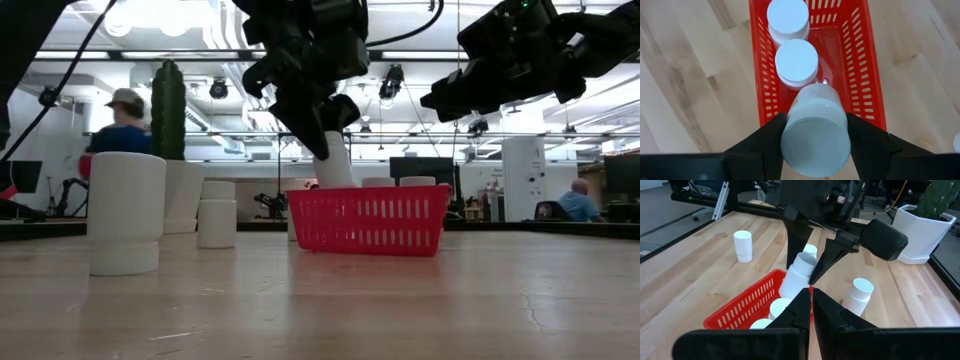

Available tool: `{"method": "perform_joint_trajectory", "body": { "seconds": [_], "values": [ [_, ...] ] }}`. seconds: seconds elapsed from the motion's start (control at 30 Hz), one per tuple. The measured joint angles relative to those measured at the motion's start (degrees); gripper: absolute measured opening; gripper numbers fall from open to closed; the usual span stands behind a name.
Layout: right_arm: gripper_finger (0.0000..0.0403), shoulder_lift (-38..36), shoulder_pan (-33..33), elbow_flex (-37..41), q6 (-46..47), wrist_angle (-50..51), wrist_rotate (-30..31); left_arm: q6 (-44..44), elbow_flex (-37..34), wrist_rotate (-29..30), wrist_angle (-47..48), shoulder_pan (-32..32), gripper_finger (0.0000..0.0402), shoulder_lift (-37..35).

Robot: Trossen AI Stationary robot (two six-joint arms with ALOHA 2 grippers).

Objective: Pick and place pill bottles into a basket
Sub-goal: Put the white pill bottle into the red bin

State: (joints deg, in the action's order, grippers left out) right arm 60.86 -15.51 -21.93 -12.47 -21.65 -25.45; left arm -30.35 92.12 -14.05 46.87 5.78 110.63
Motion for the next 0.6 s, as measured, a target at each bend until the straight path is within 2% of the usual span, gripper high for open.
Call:
{"method": "perform_joint_trajectory", "body": {
  "seconds": [0.6],
  "values": [
    [0.0008,0.0,-0.01,0.05,0.02,0.12,0.02,-0.59,0.11,4.1,-0.31,0.0,0.017,2.42]
  ]
}}
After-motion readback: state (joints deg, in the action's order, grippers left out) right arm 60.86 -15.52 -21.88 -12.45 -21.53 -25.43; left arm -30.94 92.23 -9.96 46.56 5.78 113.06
